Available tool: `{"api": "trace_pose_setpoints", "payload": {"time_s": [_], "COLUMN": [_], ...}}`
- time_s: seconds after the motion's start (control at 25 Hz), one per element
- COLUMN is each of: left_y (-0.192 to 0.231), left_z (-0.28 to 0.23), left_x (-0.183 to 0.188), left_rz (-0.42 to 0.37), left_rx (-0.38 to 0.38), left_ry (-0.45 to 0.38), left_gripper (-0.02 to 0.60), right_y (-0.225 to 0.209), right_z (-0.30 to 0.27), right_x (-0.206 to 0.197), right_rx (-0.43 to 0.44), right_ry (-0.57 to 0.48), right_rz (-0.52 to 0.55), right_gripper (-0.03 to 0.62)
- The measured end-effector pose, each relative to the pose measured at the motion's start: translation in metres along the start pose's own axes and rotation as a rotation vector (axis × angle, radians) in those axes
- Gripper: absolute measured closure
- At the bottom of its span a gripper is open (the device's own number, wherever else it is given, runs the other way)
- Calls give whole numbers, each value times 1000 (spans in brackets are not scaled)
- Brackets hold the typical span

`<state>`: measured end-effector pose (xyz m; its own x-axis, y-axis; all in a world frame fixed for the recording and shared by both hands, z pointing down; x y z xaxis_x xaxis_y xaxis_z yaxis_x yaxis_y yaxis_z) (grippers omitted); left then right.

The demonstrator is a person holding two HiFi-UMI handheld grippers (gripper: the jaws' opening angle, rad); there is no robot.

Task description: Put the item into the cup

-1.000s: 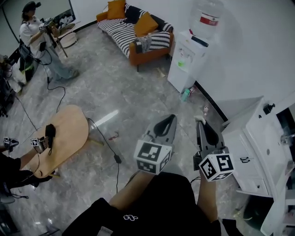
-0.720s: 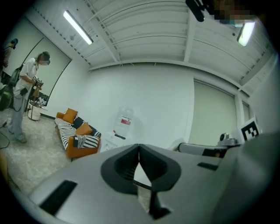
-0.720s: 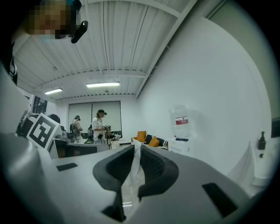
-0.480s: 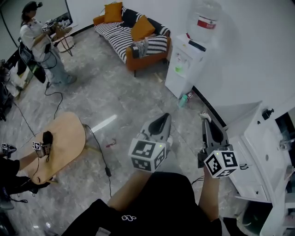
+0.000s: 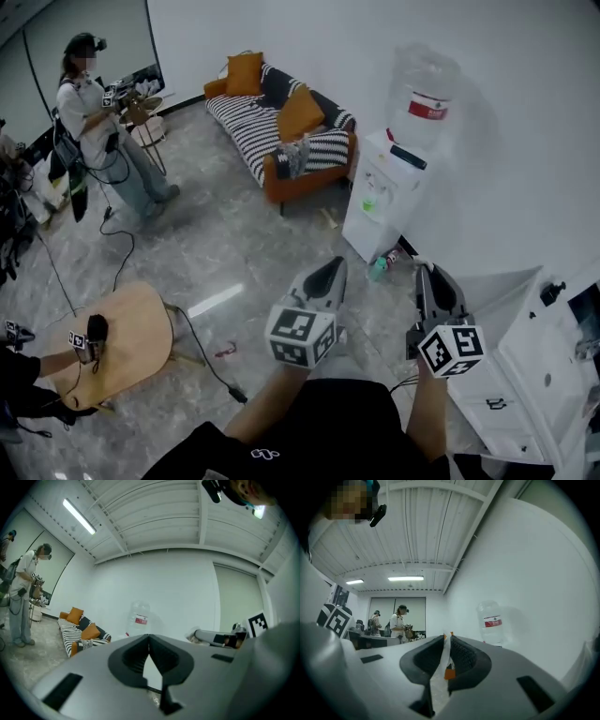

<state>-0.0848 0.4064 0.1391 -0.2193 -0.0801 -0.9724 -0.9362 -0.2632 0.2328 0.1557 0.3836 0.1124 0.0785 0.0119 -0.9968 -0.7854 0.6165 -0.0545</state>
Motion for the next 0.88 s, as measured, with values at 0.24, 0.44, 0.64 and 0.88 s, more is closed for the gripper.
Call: {"api": "trace_pose_setpoints", "payload": {"time_s": [0.24,0.44,0.64,0.88], "left_y": [8,17,25,22], "left_z": [-80,-146,-212,-278], "left_x": [1,-1,0,-4], "left_rz": [19,16,23,-18], "left_rx": [-12,-21,-33,-62], "left_ry": [24,78,132,197], "left_gripper": [569,569,569,569], "right_y": [-69,-115,-160,-219], "right_z": [-53,-113,-166,-206], "right_x": [6,3,-1,-8], "right_rx": [-33,-5,19,0], "right_ry": [15,32,52,57], "right_rz": [-11,-33,-69,-118], "right_gripper": [546,546,546,546]}}
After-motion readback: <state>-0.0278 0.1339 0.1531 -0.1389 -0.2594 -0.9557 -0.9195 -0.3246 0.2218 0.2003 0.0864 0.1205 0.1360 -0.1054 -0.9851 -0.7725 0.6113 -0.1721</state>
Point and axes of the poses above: the fingertips, and each gripper's own axes: z backward along the fingers, y to its left, x out of its top, the point moved 9 cm from there along z, backward along the fingers, and after that the axes turned 6 degrees about x, right-handed, at the moved point
